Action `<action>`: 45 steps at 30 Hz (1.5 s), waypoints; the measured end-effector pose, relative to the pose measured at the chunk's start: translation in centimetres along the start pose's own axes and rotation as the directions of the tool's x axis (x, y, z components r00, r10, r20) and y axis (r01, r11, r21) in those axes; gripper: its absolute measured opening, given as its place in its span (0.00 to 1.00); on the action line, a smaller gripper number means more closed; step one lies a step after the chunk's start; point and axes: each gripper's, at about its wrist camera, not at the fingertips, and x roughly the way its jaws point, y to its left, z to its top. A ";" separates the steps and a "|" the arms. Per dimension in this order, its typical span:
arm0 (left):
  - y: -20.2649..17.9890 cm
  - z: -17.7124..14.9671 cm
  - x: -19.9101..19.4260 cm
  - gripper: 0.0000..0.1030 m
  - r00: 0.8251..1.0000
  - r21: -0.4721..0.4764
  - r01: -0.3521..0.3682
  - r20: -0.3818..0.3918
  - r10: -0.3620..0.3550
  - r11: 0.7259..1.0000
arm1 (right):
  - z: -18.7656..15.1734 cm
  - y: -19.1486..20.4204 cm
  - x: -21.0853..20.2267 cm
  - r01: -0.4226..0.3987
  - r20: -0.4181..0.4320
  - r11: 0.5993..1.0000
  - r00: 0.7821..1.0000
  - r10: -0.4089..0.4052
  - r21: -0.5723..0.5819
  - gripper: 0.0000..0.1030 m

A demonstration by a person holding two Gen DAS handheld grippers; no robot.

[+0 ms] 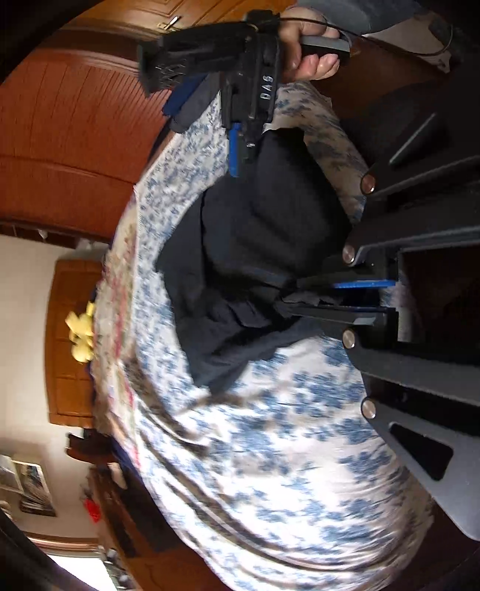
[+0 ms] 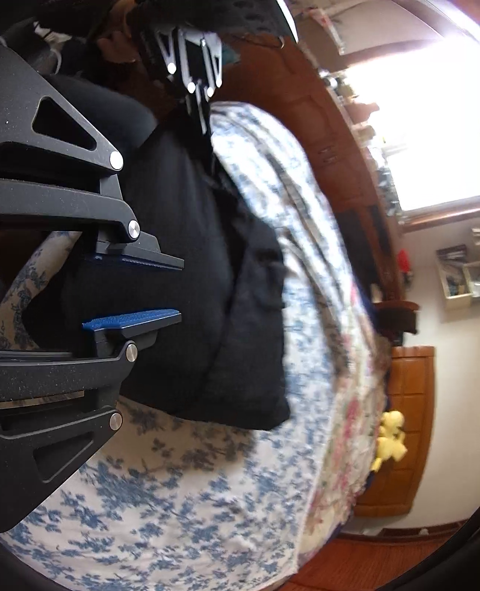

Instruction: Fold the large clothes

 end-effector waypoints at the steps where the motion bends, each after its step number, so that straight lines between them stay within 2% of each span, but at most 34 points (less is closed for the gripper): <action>1: 0.2 -0.3 0.3 0.04 1.000 -0.006 0.005 -0.008 -0.005 1.000 | -0.4 -0.2 0.7 0.002 -0.025 1.000 1.000 -0.002 0.003 0.19; 4: 0.1 -1.0 1.3 0.04 1.000 0.002 -0.012 -0.024 0.012 1.000 | -2.2 -1.0 3.4 -0.026 -0.101 1.000 0.995 0.027 0.014 0.19; 7: 0.0 -1.3 1.6 0.04 1.000 0.013 -0.017 -0.022 0.017 1.000 | -2.9 -1.1 3.8 -0.032 -0.094 0.999 0.995 0.032 0.010 0.19; 14: 0.6 -1.2 1.7 0.05 1.000 -0.002 -0.013 -0.018 0.013 1.000 | -1.5 -0.9 2.3 -0.001 -0.059 1.000 0.998 0.000 -0.027 0.19; 18: 1.0 -1.6 2.3 0.05 1.000 -0.008 -0.005 -0.026 0.004 1.000 | -2.9 -0.8 3.2 0.023 -0.085 0.998 0.996 -0.028 -0.063 0.19; 21: 1.0 -1.7 2.3 0.05 1.000 -0.006 -0.010 -0.015 0.010 1.000 | -3.2 -1.2 3.1 0.007 -0.077 0.999 0.997 -0.011 -0.048 0.19; 25: 1.3 -1.8 2.3 0.05 1.000 -0.013 -0.003 -0.007 0.003 1.000 | -1.3 -1.7 2.6 0.015 -0.055 0.998 0.998 -0.018 -0.064 0.19; 30: 1.8 -1.7 2.6 0.05 1.000 -0.006 -0.024 -0.003 0.024 1.000 | 2.3 -3.0 4.3 0.029 -0.050 0.994 0.998 -0.034 -0.104 0.20; 31: 1.8 -1.7 2.7 0.05 1.000 -0.007 -0.024 -0.004 0.024 1.000 | 3.1 -3.1 4.8 0.025 -0.053 0.993 0.998 -0.032 -0.114 0.22; 33: 2.0 -1.7 2.7 0.05 1.000 -0.014 -0.017 -0.003 0.017 1.000 | 4.4 -3.1 5.7 0.003 -0.057 0.992 0.998 -0.010 -0.126 0.42; 35: 1.9 -1.7 2.6 0.05 1.000 -0.016 -0.015 0.001 0.015 1.000 | 5.8 -2.9 6.5 -0.031 -0.056 0.990 0.998 0.024 -0.134 0.48; 41: 2.0 -1.7 2.0 0.05 1.000 -0.027 0.001 0.006 0.000 1.000 | 10.0 -0.1 10.7 -0.115 -0.100 0.980 0.990 0.100 -0.163 0.49; 45: 2.0 -1.8 2.1 0.05 1.000 -0.019 -0.002 0.005 0.002 1.000 | 11.5 2.4 13.6 -0.179 -0.159 0.970 0.975 0.153 -0.163 0.49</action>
